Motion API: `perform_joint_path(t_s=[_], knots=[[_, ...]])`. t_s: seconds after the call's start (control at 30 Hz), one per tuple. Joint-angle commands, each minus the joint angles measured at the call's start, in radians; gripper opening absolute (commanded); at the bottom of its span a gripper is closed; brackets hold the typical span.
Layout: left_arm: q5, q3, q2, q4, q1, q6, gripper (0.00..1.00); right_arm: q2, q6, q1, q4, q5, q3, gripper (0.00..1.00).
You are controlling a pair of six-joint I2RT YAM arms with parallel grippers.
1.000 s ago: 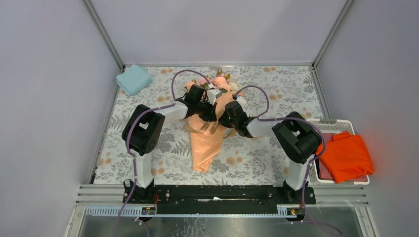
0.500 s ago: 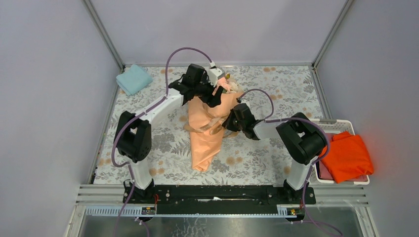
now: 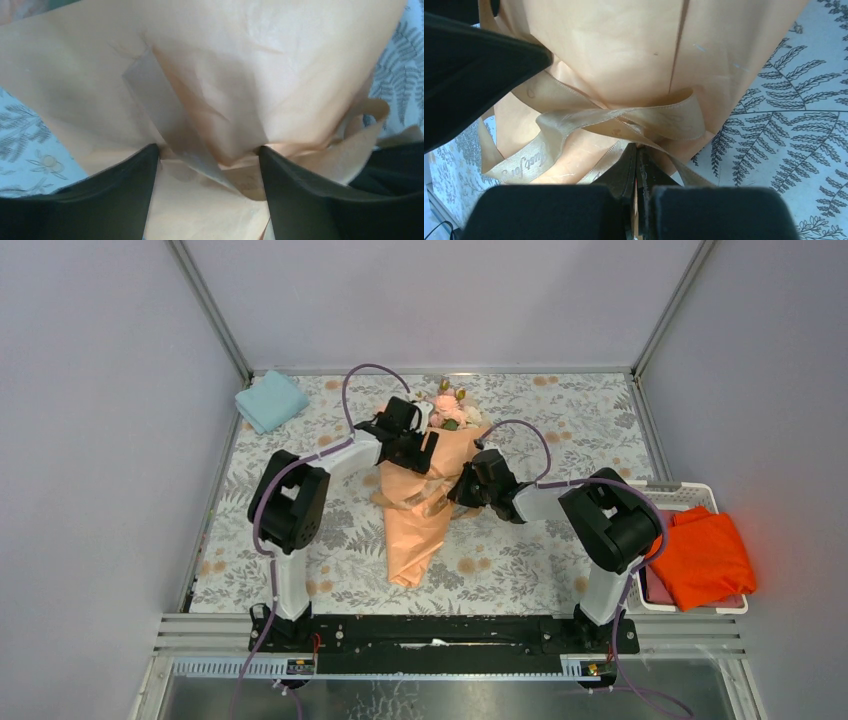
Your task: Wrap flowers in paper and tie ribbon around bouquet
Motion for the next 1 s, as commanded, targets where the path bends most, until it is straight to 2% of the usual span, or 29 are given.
perform_joint_path(t_s=[0.0,0.13,0.27,0.33,0.4,0.53,0.6,0.67,0.97], knots=[[-0.045,0.018,0.049,0.058,-0.004,-0.021,0.66,-0.019,-0.036,-0.006,-0.041,-0.054,0.031,0.0],[-0.03,0.015,0.029,0.068,0.005,-0.009,0.0,-0.057,-0.053,-0.035,-0.049,-0.108,0.019,0.0],[-0.025,0.008,-0.01,0.102,0.061,-0.015,0.0,-0.076,-0.081,-0.103,-0.101,-0.263,0.02,0.0],[0.029,0.009,-0.026,0.103,0.102,-0.013,0.0,-0.094,-0.093,-0.144,-0.118,-0.338,0.004,0.0],[0.102,0.012,-0.037,0.088,0.125,0.012,0.02,-0.116,-0.132,-0.166,-0.159,-0.349,-0.007,0.0],[0.214,-0.003,-0.039,0.084,0.119,0.038,0.31,-0.116,-0.165,-0.172,-0.169,-0.38,-0.002,0.0],[0.225,0.003,-0.03,0.079,0.105,0.044,0.41,-0.098,-0.153,-0.172,-0.159,-0.403,0.01,0.0],[0.211,0.01,-0.023,0.075,0.091,0.046,0.43,-0.086,-0.139,-0.171,-0.143,-0.414,0.017,0.0],[0.145,0.026,-0.059,0.076,0.084,0.069,0.39,-0.083,-0.161,-0.172,-0.173,-0.428,0.036,0.0]])
